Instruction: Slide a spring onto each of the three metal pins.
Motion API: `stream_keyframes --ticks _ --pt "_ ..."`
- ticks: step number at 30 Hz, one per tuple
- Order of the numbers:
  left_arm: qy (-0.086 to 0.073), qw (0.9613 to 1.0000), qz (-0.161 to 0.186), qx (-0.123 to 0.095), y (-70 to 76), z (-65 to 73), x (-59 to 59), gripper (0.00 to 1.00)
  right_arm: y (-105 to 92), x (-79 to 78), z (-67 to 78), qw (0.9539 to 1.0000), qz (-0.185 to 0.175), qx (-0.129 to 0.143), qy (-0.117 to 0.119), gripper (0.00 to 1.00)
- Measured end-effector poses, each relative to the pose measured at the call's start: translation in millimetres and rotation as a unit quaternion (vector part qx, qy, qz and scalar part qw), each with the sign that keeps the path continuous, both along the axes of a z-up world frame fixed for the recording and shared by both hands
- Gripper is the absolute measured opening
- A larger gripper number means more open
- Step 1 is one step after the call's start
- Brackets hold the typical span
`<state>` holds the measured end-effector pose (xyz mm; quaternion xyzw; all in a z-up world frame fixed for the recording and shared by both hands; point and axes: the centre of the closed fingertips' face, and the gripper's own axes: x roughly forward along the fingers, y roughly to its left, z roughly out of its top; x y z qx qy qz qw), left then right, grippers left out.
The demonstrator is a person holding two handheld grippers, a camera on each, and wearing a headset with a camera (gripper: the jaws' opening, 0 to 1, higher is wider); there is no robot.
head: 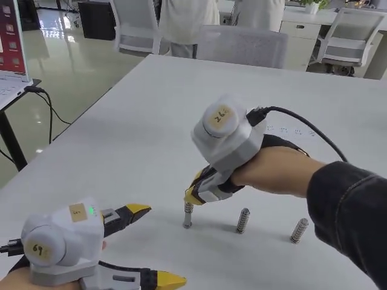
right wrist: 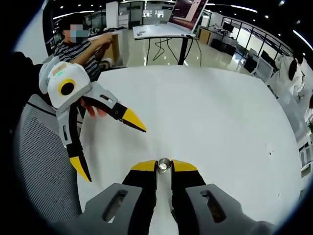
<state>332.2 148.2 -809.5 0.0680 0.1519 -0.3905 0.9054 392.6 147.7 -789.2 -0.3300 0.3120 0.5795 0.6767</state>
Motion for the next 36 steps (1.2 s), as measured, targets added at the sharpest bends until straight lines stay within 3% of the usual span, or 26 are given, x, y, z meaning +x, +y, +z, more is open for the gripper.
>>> stream_keyframes --ticks 29,36 --pt "0.004 1.0000 0.004 0.004 3.4 -1.6 -1.7 0.80 1.0 -2.0 -35.5 0.9997 -0.006 -0.020 0.014 0.08" --pt "0.004 1.0000 0.004 0.004 3.5 -2.2 -1.8 0.80 1.6 -2.0 -34.8 0.9997 -0.003 -0.019 0.012 0.08"
